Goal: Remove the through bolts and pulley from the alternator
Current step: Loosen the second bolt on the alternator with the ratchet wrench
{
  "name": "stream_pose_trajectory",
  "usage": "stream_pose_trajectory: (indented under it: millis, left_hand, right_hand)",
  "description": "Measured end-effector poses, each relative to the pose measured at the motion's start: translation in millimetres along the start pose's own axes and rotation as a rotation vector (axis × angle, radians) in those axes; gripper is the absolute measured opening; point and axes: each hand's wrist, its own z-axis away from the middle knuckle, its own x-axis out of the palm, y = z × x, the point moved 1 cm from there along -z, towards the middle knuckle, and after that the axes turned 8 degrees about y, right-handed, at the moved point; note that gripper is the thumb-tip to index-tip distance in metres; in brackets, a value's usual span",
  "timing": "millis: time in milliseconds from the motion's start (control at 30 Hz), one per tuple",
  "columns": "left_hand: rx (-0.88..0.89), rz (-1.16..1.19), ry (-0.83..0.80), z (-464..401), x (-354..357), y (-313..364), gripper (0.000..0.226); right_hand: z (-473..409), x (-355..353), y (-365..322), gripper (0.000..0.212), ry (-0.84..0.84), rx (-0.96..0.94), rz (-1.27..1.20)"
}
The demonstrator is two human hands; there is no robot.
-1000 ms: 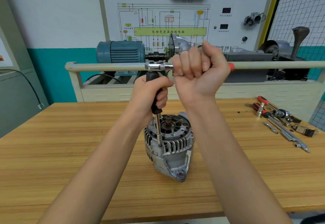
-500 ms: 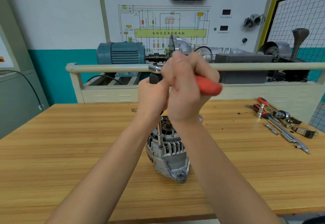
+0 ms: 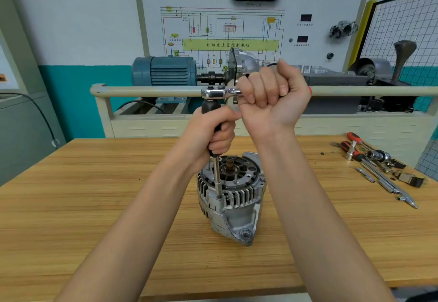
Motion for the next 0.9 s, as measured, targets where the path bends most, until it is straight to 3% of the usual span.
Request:
stream_pose_trajectory:
  millis: [133,233,300,400,567,667,767,900]
  left_hand:
    - [0.038,-0.043,0.282,-5,8,-4,0.045]
    - [0.127,-0.194,0.464,-7,15,-6,0.033]
    - [0.222,-0.308,0.497,-6,18,-7,0.021]
    - [0.157,-0.131,0.434,-3,11,-6,0.034]
    - [0.076,0.017,0.112,-2,-3,-1,0.032]
    - [0.02,0.101,-0.028,-2,-7,-1,0.033]
    - [-0.02,0.127,-0.038,-4,-6,-3,0.034]
    - [0.074,0.006,0.259,-6,5,-7,0.044]
  right_hand:
    - [11,2,9,0.052,-0.102,-0.252,0.234]
    - [25,7,26,0.043,-0.151,-0.618,0.508]
    - [32,10,34,0.033,-0.188,-0.751,0.62]
    - [30,10,30,0.042,-0.172,-0.643,0.589]
    - [8,12,9,0.052,-0.119,-0.172,0.301]
    - [1,8,3,0.048,-0.015,-0.03,0.139]
    - [1,5,3,0.053,0.007,-0.051,0.102]
    - [16,6,17,0.052,-0.138,-0.349,0.348]
